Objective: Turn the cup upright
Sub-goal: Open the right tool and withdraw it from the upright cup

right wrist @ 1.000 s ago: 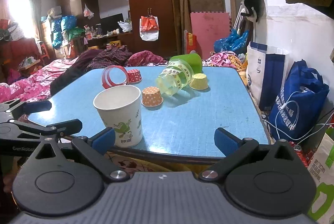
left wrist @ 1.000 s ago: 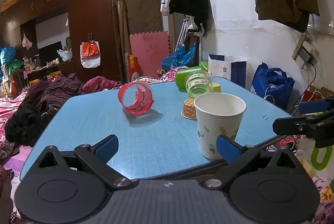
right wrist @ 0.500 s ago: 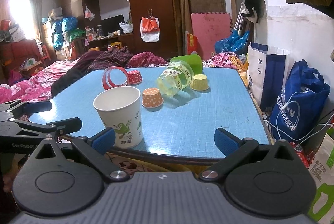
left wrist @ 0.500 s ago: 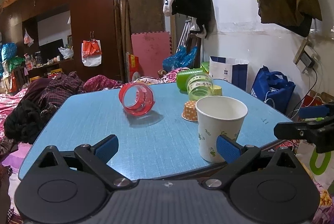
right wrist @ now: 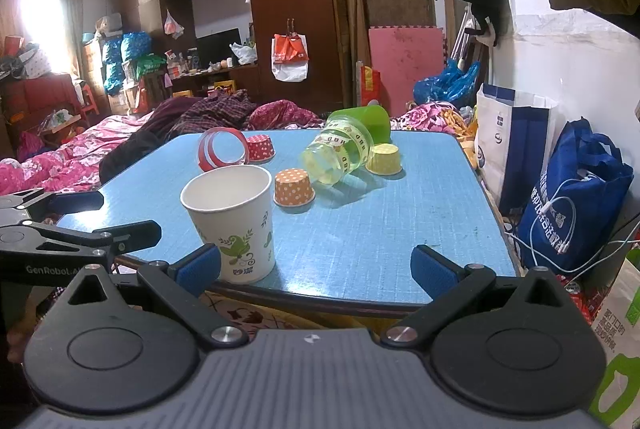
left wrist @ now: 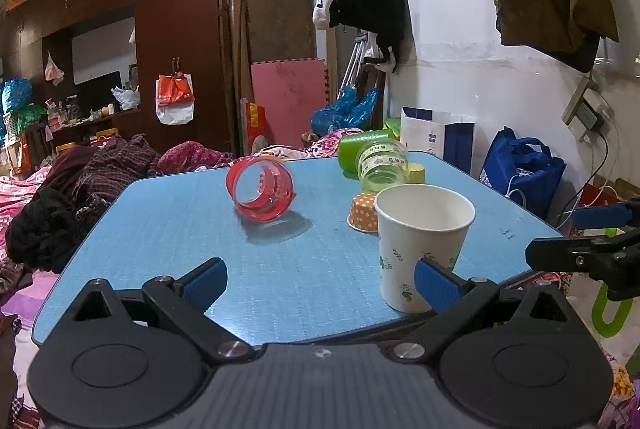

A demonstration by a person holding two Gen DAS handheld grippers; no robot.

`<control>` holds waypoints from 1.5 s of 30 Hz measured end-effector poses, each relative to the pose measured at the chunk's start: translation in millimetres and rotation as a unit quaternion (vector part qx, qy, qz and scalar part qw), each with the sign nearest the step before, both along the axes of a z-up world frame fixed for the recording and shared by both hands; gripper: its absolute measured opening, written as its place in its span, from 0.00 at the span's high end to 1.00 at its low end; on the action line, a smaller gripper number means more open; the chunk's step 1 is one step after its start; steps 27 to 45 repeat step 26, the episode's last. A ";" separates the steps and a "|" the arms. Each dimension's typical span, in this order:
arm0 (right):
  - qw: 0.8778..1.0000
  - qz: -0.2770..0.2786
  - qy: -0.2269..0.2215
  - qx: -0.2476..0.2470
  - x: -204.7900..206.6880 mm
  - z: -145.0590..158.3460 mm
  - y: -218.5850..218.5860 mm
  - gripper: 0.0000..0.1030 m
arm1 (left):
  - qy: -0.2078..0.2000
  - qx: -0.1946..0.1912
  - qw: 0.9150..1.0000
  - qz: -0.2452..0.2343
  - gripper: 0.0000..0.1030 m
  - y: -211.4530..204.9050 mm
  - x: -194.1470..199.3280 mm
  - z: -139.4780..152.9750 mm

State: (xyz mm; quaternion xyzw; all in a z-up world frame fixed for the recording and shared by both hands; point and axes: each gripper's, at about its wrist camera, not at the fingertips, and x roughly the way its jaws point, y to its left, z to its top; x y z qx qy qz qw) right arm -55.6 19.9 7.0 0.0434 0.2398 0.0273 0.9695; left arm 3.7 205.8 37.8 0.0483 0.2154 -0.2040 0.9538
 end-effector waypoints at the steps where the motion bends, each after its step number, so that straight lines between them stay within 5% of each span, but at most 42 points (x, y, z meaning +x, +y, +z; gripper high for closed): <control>1: 1.000 0.000 0.000 0.000 -0.1 0.4 0.1 0.01 | 0.000 0.000 1.000 0.000 0.02 0.7 -0.7 -0.5; 45: 1.000 0.002 -0.001 -0.001 -0.8 0.7 1.1 0.01 | -0.003 -0.002 1.000 -0.008 0.02 -1.9 -2.7 -0.5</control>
